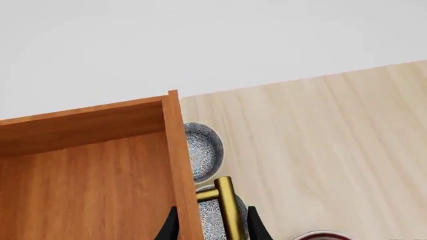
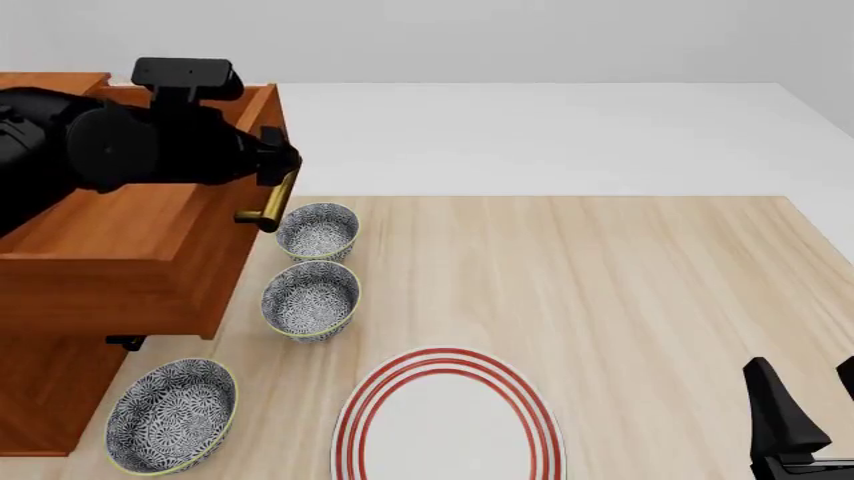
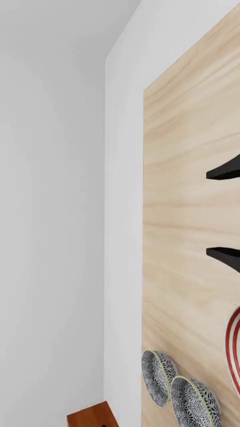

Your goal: Open the top drawer of the cabinet.

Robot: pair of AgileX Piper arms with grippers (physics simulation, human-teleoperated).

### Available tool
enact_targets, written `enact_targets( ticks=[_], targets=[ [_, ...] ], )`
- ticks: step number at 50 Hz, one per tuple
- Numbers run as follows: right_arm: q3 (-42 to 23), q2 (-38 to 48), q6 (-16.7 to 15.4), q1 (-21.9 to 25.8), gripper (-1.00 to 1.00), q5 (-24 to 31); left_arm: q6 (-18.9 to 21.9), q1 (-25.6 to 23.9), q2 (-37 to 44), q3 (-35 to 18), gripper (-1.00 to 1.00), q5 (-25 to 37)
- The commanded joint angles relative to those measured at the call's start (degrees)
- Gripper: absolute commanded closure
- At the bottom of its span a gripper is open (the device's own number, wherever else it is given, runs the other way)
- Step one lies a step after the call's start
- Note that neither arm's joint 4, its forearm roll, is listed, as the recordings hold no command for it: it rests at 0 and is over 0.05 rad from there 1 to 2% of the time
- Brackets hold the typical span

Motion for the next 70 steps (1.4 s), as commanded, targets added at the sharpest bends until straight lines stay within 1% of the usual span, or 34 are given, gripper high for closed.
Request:
enact_targets(
  ticks=[1,2,3,6,12,13,14,22,23,27,34,35,38,46,56,70],
  targets=[
    [0.0,0.0,0.0,0.0,-1.00,0.0,2.6,-5.2,13.0,10.0,-1.00,-0.3],
    [0.0,0.0,0.0,0.0,-1.00,0.0,2.2,-5.5,13.2,10.0,-1.00,-0.6],
    [0.0,0.0,0.0,0.0,-1.00,0.0,1.4,-6.7,13.0,10.6,-1.00,-0.7],
    [0.0,0.0,0.0,0.0,-1.00,0.0,1.4,-6.8,13.1,10.8,-1.00,-1.0],
    [0.0,0.0,0.0,0.0,-1.00,0.0,0.6,-8.4,13.1,11.4,-1.00,-1.4],
    [0.0,0.0,0.0,0.0,-1.00,0.0,1.5,-8.0,13.0,11.0,-1.00,-1.2],
    [0.0,0.0,0.0,0.0,-1.00,0.0,0.6,-8.4,12.7,10.9,-1.00,-1.0],
    [0.0,0.0,0.0,0.0,-1.00,0.0,1.5,-8.5,10.0,8.7,-1.00,1.5],
    [0.0,0.0,0.0,0.0,-1.00,0.0,1.0,-8.9,9.5,8.5,-1.00,1.8],
    [0.0,0.0,0.0,0.0,-1.00,0.0,2.1,-8.5,8.6,7.7,-1.00,2.6],
    [0.0,0.0,0.0,0.0,-1.00,0.0,2.1,-8.8,6.2,6.2,-1.00,4.3],
    [0.0,0.0,0.0,0.0,-1.00,0.0,2.5,-8.2,6.0,5.8,-1.00,4.4],
    [0.0,0.0,0.0,0.0,-1.00,0.0,2.0,-8.6,5.4,5.5,-1.00,4.9],
    [0.0,0.0,0.0,0.0,-1.00,0.0,2.3,-8.7,3.0,3.0,-1.00,6.9],
    [0.0,0.0,0.0,0.0,-1.00,0.0,2.8,-8.5,1.6,1.2,-1.00,8.4],
    [0.0,0.0,0.0,0.0,-1.00,0.0,4.1,-8.0,-1.2,-4.7,-1.00,12.5]
  ],
)
